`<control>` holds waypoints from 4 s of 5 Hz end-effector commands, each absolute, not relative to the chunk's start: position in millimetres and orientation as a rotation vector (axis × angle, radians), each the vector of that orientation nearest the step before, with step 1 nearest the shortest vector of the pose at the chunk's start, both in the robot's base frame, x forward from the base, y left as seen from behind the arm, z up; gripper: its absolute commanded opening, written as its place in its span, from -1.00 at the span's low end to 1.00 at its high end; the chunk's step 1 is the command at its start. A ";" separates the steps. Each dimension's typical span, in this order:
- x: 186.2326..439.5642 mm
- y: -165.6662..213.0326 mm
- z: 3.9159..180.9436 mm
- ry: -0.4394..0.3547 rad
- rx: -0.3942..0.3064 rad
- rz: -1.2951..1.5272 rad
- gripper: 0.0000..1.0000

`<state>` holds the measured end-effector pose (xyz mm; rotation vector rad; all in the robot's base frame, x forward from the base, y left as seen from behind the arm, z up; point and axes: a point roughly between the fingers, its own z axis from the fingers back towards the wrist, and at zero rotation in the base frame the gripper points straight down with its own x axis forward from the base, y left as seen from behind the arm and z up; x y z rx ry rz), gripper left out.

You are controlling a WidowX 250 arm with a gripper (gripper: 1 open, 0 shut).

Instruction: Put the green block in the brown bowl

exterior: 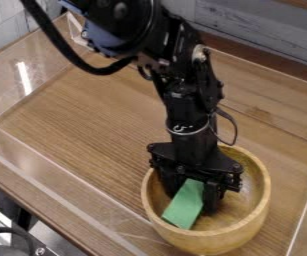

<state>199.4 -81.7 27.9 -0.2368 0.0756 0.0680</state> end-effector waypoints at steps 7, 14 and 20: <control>188.4 -84.0 39.4 0.130 -0.259 0.103 -1.00; 186.3 -85.4 70.9 0.157 -0.274 0.122 -1.00; 188.9 -92.1 96.7 0.158 -0.303 0.102 -1.00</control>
